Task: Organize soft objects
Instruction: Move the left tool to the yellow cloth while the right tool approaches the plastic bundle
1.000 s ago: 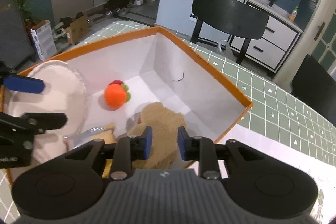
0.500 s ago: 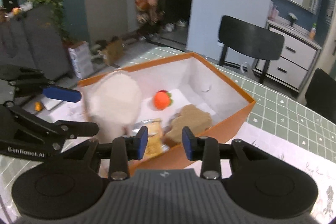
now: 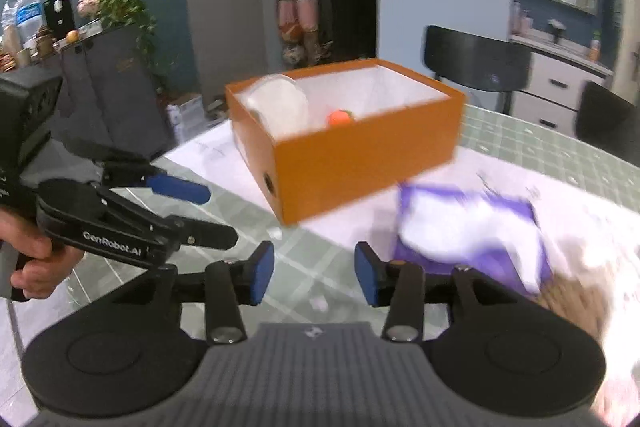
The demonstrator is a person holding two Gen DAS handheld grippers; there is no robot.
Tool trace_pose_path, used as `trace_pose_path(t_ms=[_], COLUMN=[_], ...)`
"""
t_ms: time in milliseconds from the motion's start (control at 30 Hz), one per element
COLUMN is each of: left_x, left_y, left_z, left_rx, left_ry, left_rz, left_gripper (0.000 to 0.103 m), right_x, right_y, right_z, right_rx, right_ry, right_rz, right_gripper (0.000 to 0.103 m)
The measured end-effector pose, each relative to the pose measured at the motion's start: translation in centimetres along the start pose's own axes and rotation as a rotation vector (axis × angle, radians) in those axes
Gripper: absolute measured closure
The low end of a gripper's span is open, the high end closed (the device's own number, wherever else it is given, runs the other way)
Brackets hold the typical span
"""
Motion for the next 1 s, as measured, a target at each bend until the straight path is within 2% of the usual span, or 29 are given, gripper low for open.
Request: trace_pose_path(t_ms=[200,333,467,533,633,800,933,1000], left_x=[-4.8,-8.4,-11.5,-12.6,-14.0,-15.1,-15.8,-16.3], left_y=[-3.0,-5.6,-7.7,-8.4,-9.4,-10.4,-10.9,-11.0], left_z=[-2.0,-3.1,-4.4,-4.5,-4.8,-5.3,-5.5,-5.5], left_rx=[0.014,0.042,0.076,0.082,0.094,0.119,0.108,0.111], left_ry=[-0.024,-0.088,-0.115,-0.125,-0.130,-0.114,-0.171,-0.185], left_rz=[-0.068,-0.106,-0.160,-0.181,-0.187,-0.223,-0.185,-0.199], left_gripper=[0.025,0.025,0.025,0.021,0.020,0.020,0.017,0.016], right_x=[-3.5,-6.7,-9.9,-11.1,-12.5,-13.5,-14.3,-14.6], right_y=[2.7,4.0,5.9,6.8,7.6,7.2,7.2,7.4], right_z=[-7.3,-11.3,-14.2,-15.1,-16.0,-17.6,-18.4,-18.7], right_rx=[-0.009,0.014,0.022,0.004,-0.056,-0.075,-0.085,-0.094], right_ry=[-0.128,-0.220,-0.311,-0.356,-0.426,-0.494,-0.541,-0.553], right_rz=[-0.139,-0.259,-0.389,-0.441,-0.481,-0.537,-0.544,-0.552], right_gripper=[0.056,0.041,0.033,0.020,0.016,0.016,0.016,0.016])
Point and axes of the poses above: each gripper's, at about its wrist camera, not at the fingertips, and y roughly against the way its jaws point, x to its left, z to its top, the point moved 7 cm from there along -y, roughly the way its jaws point, and after that the axes turned 12 degrees about -z, right-handed, at the moved point
